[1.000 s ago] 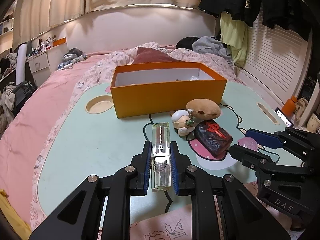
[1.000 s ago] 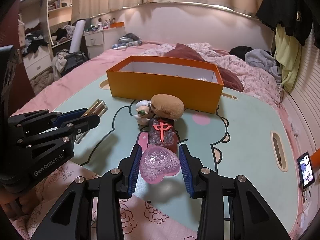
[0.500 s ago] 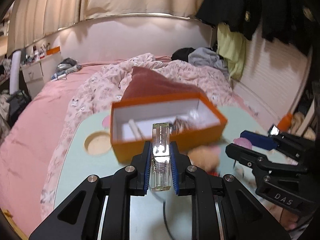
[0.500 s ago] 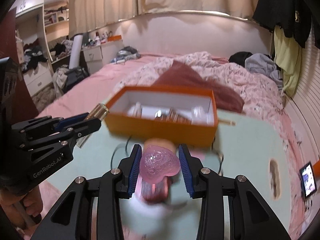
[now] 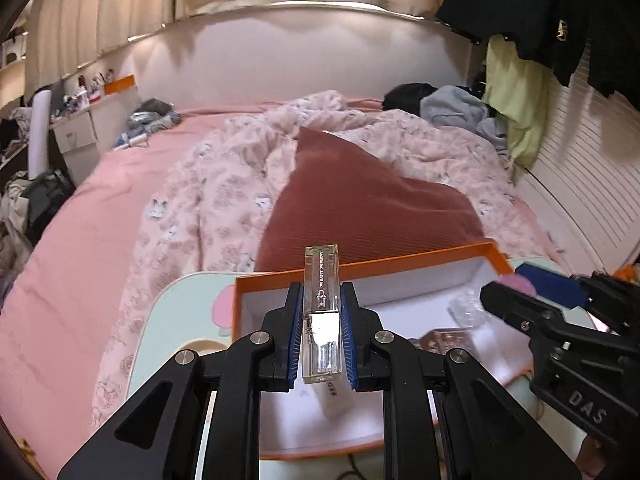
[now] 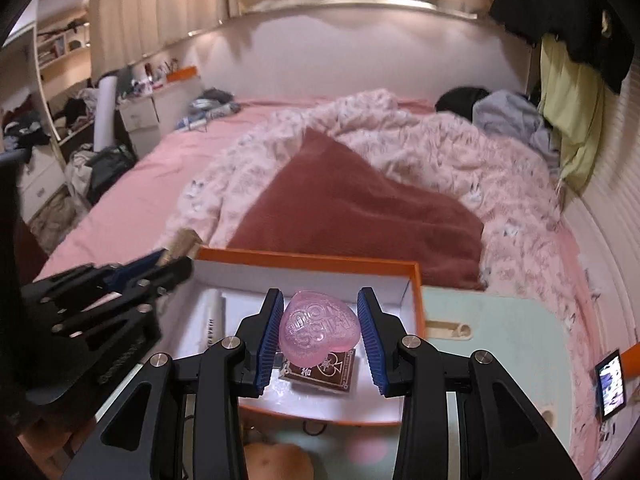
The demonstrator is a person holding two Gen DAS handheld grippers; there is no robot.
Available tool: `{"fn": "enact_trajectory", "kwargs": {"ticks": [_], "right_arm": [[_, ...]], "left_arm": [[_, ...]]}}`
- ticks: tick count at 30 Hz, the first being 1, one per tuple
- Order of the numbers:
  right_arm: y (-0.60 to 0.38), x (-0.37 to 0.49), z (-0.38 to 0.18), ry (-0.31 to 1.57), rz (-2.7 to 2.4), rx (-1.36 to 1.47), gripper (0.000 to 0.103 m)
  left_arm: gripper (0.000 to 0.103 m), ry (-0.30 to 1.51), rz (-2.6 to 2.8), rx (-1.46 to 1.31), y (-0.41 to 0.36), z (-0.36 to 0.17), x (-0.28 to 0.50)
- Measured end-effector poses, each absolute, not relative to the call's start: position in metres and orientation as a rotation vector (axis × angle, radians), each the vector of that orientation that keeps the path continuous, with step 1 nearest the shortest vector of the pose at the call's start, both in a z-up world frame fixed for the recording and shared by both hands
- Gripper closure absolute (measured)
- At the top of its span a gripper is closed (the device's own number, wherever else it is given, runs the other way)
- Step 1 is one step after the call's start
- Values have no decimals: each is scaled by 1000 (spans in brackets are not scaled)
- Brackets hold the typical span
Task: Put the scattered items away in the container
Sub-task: 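Lower the bottle and pink heart into the box and open both grippers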
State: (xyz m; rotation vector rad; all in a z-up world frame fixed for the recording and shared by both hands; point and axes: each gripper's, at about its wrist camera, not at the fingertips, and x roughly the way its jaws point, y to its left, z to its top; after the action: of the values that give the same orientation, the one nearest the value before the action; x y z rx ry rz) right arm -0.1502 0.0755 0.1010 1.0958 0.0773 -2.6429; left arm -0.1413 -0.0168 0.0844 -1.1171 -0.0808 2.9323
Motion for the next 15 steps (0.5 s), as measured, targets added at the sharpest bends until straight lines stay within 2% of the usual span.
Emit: {"fn": "enact_trajectory", "kwargs": {"ticks": [3, 7, 10, 11, 12, 13, 14, 15], "right_arm": [[81, -156, 86, 2, -2608, 1149, 66], [79, -159, 86, 43, -2626, 1143, 66], [79, -160, 89, 46, -2645, 1127, 66], [79, -160, 89, 55, -2658, 1123, 65], [80, -161, 89, 60, -2668, 1125, 63], [81, -163, 88, 61, -2676, 1143, 48], [83, -164, 88, 51, -2680, 1157, 34], [86, -163, 89, 25, -2688, 1148, 32]], "left_arm": [[84, -117, 2887, -1149, -18, 77, -142], [84, -65, 2903, -1155, -14, 78, -145], [84, -92, 2901, -1145, -15, 83, -145], [81, -101, 2908, -1137, -16, 84, -145], [76, -112, 2925, -1110, -16, 87, -143], [59, -115, 2938, -1093, -17, 89, -142], [37, -114, 2960, -1075, -18, 92, -139], [26, -107, 2992, -1058, -19, 95, -137]]}}
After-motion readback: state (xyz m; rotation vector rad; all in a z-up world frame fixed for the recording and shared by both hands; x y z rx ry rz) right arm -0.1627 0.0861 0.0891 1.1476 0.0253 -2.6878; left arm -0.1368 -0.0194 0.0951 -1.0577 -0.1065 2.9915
